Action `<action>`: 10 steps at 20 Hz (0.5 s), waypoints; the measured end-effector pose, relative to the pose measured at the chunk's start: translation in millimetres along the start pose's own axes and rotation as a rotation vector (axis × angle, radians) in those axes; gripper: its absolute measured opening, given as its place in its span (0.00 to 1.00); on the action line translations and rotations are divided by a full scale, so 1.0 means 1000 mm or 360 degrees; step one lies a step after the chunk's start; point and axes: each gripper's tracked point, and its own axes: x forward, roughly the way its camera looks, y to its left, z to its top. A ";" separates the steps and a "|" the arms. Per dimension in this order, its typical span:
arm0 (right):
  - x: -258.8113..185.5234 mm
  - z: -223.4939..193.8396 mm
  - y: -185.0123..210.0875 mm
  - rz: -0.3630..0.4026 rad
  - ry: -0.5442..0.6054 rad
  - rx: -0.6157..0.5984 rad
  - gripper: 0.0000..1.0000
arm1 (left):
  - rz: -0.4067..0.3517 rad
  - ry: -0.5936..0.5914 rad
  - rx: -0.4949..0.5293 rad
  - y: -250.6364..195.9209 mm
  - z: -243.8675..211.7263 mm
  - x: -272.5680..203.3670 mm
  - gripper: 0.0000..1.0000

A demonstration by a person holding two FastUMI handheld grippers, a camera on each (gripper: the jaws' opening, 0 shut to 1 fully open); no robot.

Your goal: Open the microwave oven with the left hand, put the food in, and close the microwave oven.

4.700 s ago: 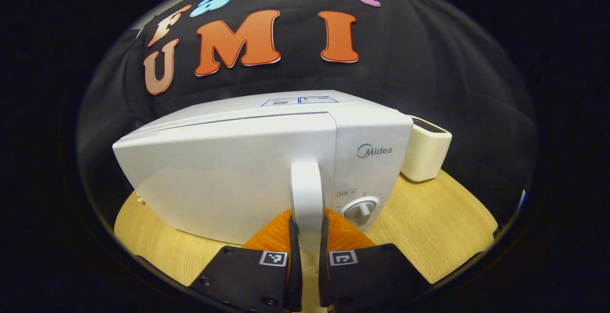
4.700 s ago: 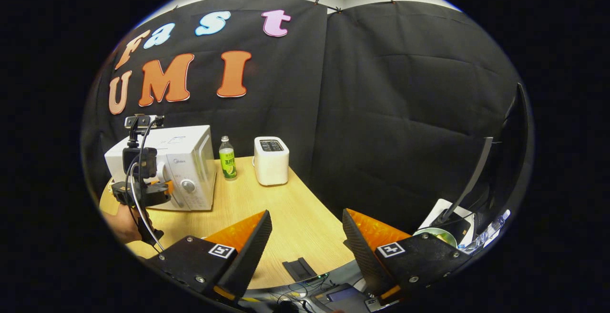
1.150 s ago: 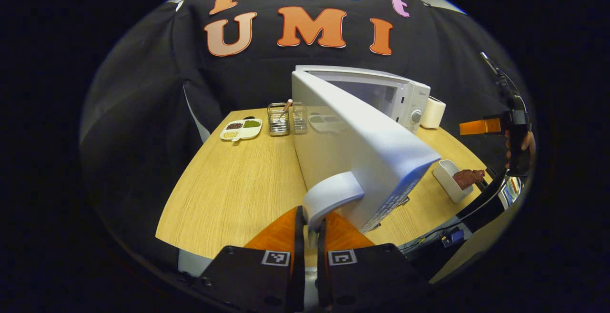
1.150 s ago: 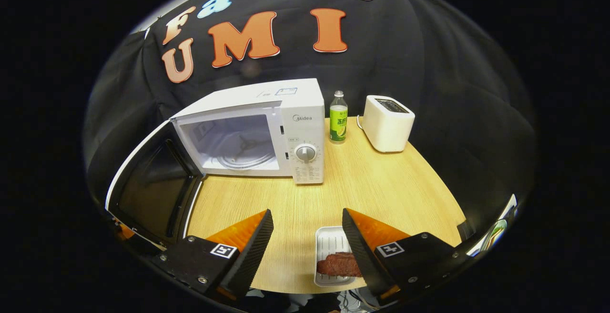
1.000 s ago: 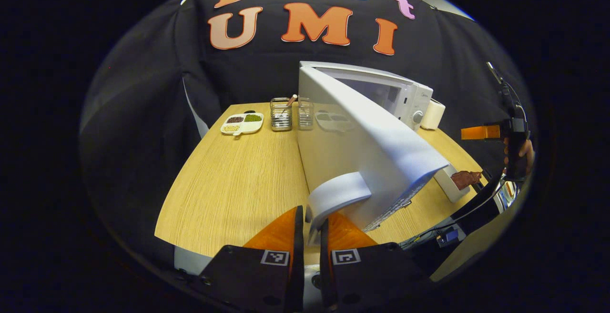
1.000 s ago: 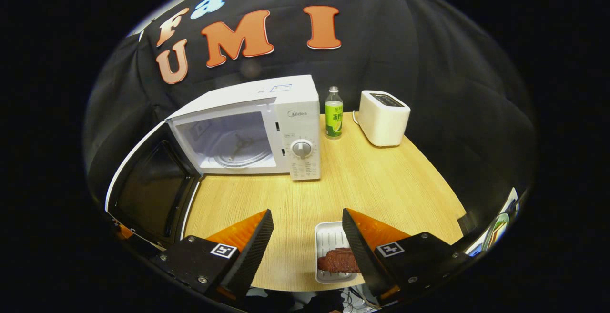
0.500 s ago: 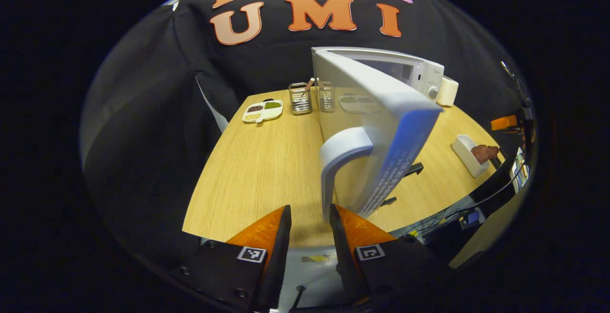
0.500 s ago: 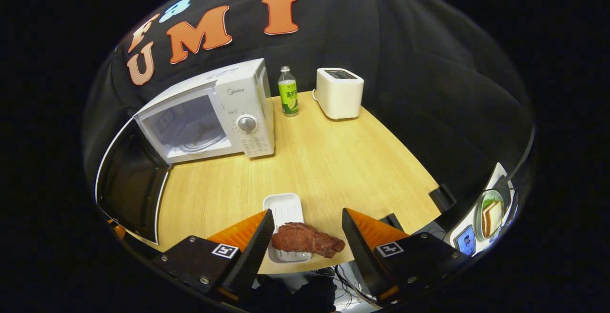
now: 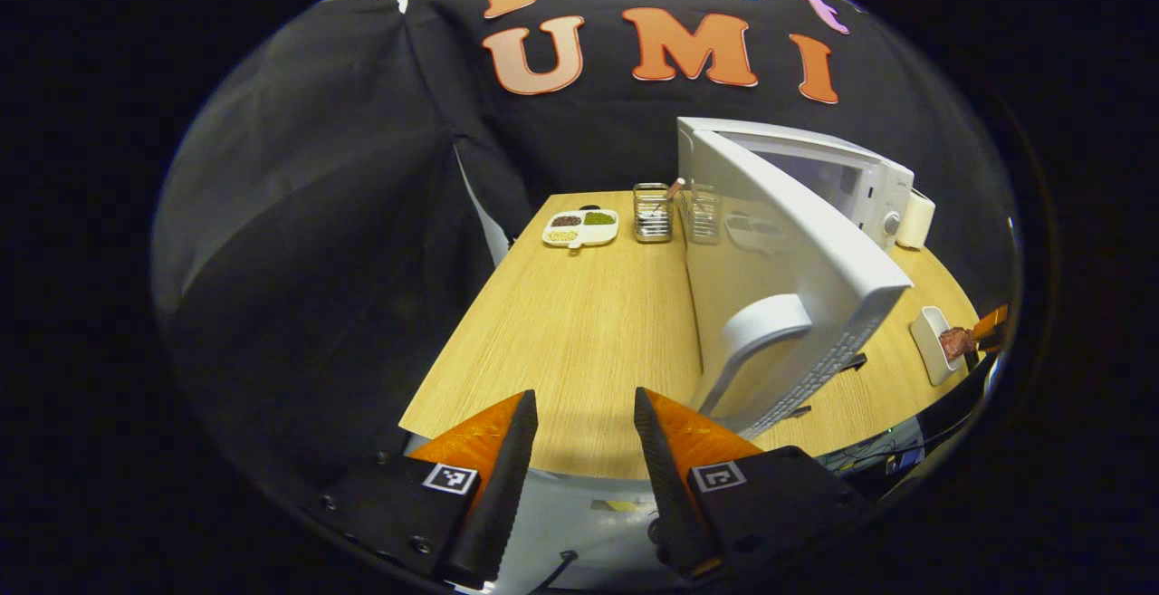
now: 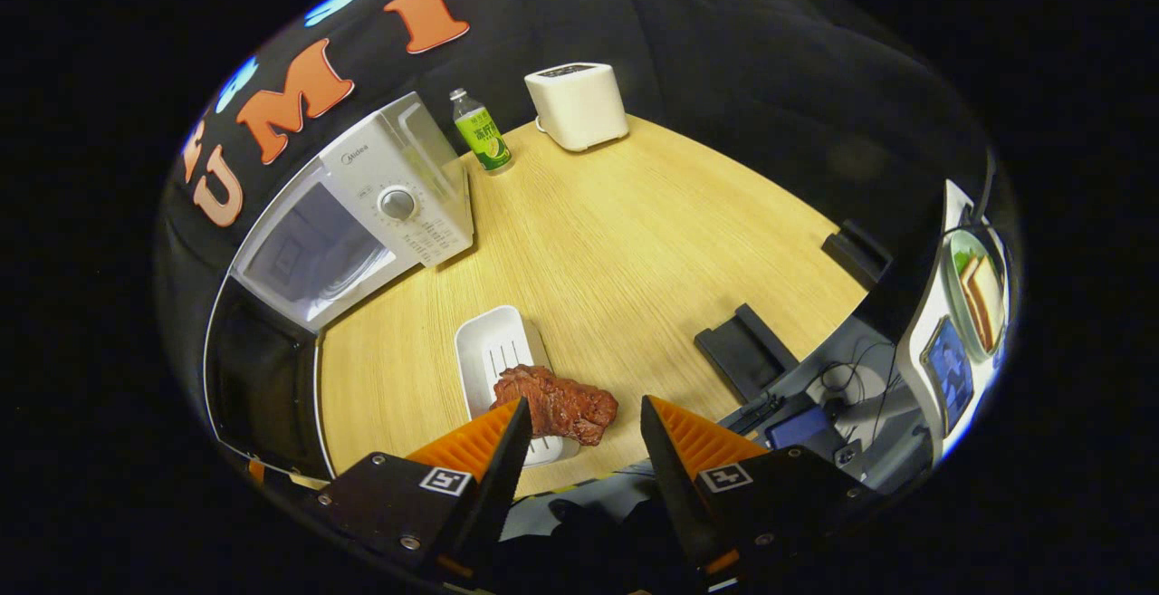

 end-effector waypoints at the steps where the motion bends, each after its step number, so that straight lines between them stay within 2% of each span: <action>1: 0.002 0.002 0.002 0.0016 -0.0008 0.0032 0.70 | 0.0011 -0.0002 -0.0018 -0.001 0.001 0.002 0.67; 7: 0.017 0.001 0.004 0.0073 0.0036 0.0180 0.44 | -0.0002 -0.0018 -0.0061 -0.012 0.011 0.006 0.67; 10: 0.021 0.002 0.010 0.0158 0.0063 0.0270 0.40 | -0.0012 -0.0022 -0.0059 -0.013 0.015 0.010 0.67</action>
